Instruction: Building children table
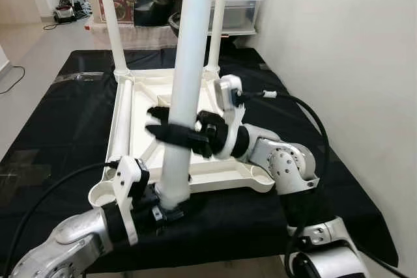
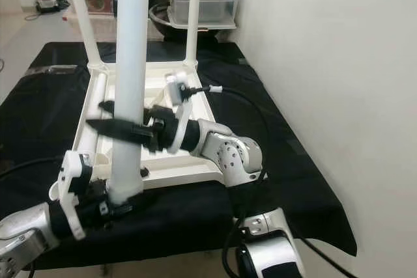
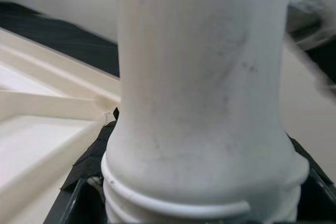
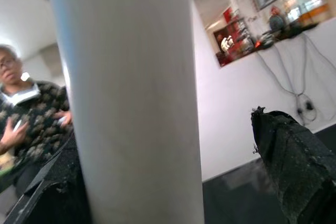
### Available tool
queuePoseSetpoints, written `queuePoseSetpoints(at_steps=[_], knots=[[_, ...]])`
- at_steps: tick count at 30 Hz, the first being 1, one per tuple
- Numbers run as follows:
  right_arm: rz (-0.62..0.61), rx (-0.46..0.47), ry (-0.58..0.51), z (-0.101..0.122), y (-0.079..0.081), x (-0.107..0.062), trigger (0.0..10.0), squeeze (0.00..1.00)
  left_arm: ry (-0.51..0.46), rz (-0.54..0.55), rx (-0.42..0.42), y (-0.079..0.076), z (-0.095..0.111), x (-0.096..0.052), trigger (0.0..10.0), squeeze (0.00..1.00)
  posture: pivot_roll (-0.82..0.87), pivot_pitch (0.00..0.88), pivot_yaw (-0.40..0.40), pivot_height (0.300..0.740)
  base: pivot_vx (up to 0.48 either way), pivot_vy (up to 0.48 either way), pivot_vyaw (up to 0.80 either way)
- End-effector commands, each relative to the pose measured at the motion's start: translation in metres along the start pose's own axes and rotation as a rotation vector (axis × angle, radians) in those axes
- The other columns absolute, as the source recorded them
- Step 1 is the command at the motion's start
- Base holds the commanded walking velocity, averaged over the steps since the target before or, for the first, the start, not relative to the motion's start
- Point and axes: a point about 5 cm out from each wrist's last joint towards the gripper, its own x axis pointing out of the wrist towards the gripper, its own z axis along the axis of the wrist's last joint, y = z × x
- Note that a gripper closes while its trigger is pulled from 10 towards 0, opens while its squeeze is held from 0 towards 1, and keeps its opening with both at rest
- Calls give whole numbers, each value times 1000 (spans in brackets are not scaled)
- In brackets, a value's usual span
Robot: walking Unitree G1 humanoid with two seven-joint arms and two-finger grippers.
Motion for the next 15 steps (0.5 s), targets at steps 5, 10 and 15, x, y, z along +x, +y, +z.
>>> queuePoseSetpoints(at_steps=[5,10,15], knots=[[-139,17,-103,6,-5,3,10000,0,118,326,210,38,-4,9,0,0,92,0,-71,740,0,0,0],[-215,43,-138,3,-8,11,10000,0,223,479,367,54,-2,19,0,0,86,0,-66,740,0,0,0],[-331,85,-170,-5,-16,19,10000,0,331,596,592,66,3,30,0,0,91,0,-73,740,0,0,0]])
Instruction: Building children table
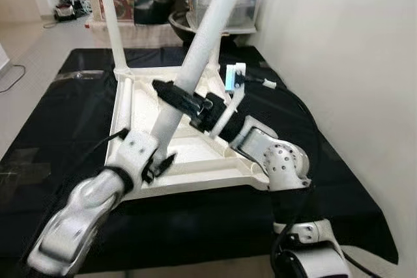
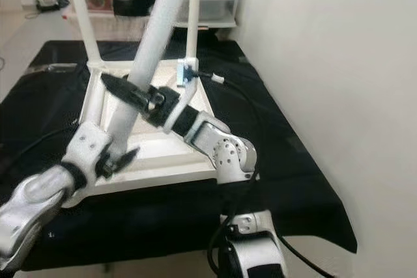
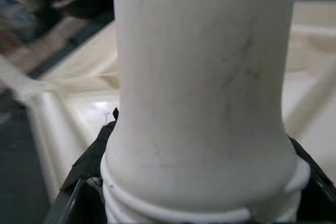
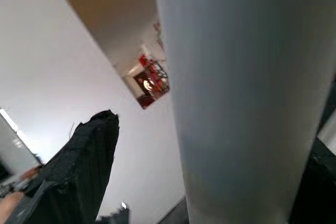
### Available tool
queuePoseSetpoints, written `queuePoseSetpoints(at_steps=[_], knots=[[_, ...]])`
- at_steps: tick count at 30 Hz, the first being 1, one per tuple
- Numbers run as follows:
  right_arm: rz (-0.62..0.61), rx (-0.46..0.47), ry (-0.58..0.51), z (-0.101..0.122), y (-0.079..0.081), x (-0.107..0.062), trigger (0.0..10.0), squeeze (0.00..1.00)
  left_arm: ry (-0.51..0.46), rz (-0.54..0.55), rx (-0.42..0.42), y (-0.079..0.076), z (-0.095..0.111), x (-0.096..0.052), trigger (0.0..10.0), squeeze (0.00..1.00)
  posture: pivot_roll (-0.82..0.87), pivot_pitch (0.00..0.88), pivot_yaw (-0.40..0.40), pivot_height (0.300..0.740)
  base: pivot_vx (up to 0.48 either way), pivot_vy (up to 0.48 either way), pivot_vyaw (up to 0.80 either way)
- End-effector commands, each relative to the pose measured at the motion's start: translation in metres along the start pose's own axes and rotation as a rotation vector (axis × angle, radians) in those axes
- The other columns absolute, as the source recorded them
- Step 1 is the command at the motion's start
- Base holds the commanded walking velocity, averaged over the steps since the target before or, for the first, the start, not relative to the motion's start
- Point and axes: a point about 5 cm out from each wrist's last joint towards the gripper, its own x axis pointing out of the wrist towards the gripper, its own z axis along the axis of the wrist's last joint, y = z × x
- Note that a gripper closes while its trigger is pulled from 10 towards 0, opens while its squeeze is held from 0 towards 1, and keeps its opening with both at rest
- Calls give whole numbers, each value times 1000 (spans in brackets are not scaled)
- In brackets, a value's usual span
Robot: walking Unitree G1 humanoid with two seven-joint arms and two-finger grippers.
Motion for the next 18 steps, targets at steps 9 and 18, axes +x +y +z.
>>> queuePoseSetpoints(at_steps=[9,18], knots=[[-206,87,-50,-12,-11,20,10000,0,103,28,320,-13,-6,21,0,0,94,0,-78,740,0,0,0],[-444,280,-161,-8,-35,16,10000,0,128,100,482,-15,-14,29,0,0,91,0,-73,740,0,0,0]])
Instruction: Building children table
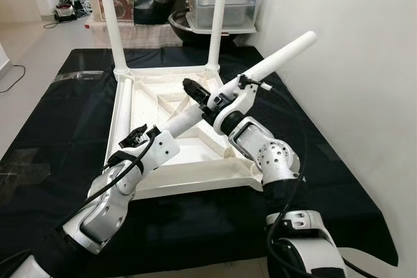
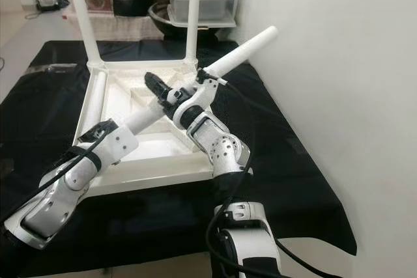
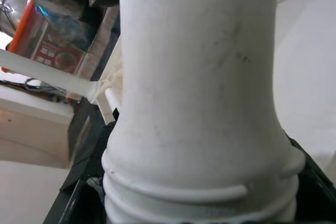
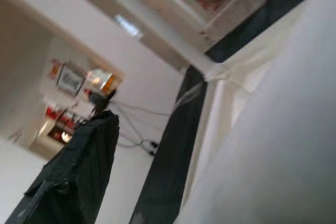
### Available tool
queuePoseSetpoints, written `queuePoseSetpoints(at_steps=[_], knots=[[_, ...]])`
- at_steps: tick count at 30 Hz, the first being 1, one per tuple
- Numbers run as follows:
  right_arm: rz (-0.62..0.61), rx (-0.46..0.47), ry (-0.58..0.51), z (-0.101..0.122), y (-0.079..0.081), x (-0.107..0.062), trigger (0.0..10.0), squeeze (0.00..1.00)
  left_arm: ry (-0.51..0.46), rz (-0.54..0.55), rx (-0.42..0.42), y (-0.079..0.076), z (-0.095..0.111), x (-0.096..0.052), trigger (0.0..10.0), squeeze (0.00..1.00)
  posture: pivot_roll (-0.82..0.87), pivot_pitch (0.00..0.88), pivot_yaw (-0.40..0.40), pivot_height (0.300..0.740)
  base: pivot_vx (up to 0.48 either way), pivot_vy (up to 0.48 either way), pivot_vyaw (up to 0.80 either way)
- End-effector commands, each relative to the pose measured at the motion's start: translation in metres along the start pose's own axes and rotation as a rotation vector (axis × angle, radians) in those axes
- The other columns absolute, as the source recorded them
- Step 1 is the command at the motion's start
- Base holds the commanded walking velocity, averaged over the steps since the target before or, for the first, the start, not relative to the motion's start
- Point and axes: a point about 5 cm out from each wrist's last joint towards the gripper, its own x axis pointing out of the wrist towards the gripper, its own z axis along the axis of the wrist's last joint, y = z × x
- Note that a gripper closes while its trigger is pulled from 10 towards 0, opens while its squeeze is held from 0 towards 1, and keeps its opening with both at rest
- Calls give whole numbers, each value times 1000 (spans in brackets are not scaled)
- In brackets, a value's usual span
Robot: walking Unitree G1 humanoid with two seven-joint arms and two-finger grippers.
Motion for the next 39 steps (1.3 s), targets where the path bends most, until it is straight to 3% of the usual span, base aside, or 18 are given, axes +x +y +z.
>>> queuePoseSetpoints(at_steps=[1,2,4,8,9,10,11,19,28,29,30,31,32,33,34,39], knots=[[-19,165,7,-24,17,12,10000,0,1,2,52,-8,0,2,0,0,95,0,-79,740,0,0,0],[-19,165,7,-24,17,12,10000,0,1,2,52,-8,0,2,0,0,95,0,-79,740,0,0,0],[-162,260,-17,-27,8,13,10000,0,3,-4,91,-16,2,4,0,0,95,0,-79,740,0,0,0],[-239,289,-8,-30,6,14,10000,0,-1,-9,129,-19,5,8,0,0,95,0,-79,740,0,0,0],[-271,284,13,-34,7,14,7176,0,-17,-17,155,-20,8,10,0,0,98,0,-84,740,0,0,0],[-290,278,28,-36,7,15,7176,0,-28,-23,172,-21,10,12,0,0,98,0,-84,740,0,0,0],[-307,274,40,-40,8,15,0,0,-44,-33,193,-23,13,14,0,0,95,0,-83,740,0,0,0],[-331,262,81,-46,11,13,0,0,-77,-39,236,-24,18,18,0,0,90,0,-77,740,0,0,0],[-309,287,65,-40,19,14,0,0,-65,-23,217,-23,16,20,0,0,92,0,-83,740,0,0,0],[-301,289,58,-38,20,15,0,0,-60,-21,214,-24,16,20,5216,0,92,0,-83,740,0,0,0],[-301,289,58,-38,20,15,0,0,-60,-21,214,-24,16,20,5216,0,92,0,-83,740,0,0,0],[-297,287,51,-36,21,15,0,0,-62,-31,207,-25,15,19,10000,0,90,0,-82,740,0,0,0],[-297,287,51,-36,21,15,0,0,-62,-31,207,-25,15,19,10000,0,90,0,-82,740,0,0,0],[-298,285,48,-35,21,14,0,0,-66,-40,198,-26,14,18,10000,188,90,0,-82,740,0,0,0],[-301,278,43,-34,19,14,0,0,-77,-41,180,-24,14,17,10000,1000,91,0,-82,740,0,0,0],[-312,253,20,-28,15,13,0,0,-100,1,133,-13,13,14,10000,1000,91,0,-82,740,0,0,0]])
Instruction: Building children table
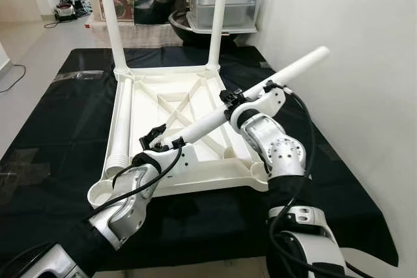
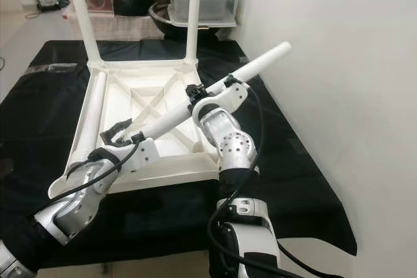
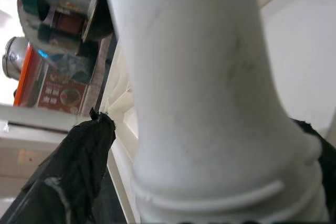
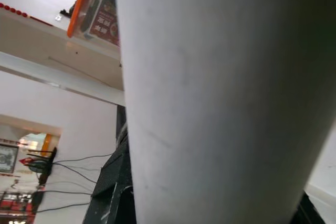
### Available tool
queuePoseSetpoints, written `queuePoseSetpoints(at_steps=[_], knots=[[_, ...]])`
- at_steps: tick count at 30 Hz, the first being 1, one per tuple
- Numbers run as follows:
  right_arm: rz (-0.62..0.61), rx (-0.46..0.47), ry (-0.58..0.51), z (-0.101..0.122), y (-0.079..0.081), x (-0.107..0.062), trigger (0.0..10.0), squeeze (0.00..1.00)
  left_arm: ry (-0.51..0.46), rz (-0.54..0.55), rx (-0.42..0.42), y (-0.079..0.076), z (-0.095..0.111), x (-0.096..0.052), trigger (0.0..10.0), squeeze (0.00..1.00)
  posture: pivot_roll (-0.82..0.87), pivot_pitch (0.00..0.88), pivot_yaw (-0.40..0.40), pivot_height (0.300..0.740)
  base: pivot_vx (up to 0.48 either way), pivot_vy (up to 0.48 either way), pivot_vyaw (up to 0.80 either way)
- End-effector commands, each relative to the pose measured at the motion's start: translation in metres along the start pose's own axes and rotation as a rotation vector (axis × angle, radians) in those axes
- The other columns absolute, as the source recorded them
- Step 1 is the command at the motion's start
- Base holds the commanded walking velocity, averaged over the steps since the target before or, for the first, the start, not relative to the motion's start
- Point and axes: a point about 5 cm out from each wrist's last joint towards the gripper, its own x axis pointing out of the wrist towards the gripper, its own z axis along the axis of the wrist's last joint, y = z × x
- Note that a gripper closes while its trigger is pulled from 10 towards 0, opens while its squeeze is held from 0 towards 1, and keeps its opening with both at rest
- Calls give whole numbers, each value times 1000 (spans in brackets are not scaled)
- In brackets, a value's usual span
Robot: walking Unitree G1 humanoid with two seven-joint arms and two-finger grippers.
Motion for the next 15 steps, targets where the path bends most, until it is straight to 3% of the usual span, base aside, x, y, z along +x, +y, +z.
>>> queuePoseSetpoints(at_steps=[1,2,4,7,10,15], knots=[[54,52,117,-47,26,3,0,0,-16,62,-17,14,-1,-2,10000,1000,91,0,-82,740,0,0,0],[54,52,117,-47,26,3,0,0,-16,62,-17,14,-1,-2,10000,1000,91,0,-82,740,0,0,0],[55,-32,14,-28,22,6,0,0,-34,152,-23,29,0,-7,10000,1000,101,0,-89,740,0,0,0],[55,-32,14,-28,22,6,0,0,-34,152,-23,29,0,-7,10000,1000,101,0,-89,740,0,0,0],[-23,-80,-147,5,10,8,0,0,-57,267,-11,47,10,-16,10000,1000,105,0,-92,740,0,0,0],[-98,-64,-245,22,4,8,0,0,-80,239,-19,39,21,-19,10000,1000,106,0,-89,740,0,0,0]])
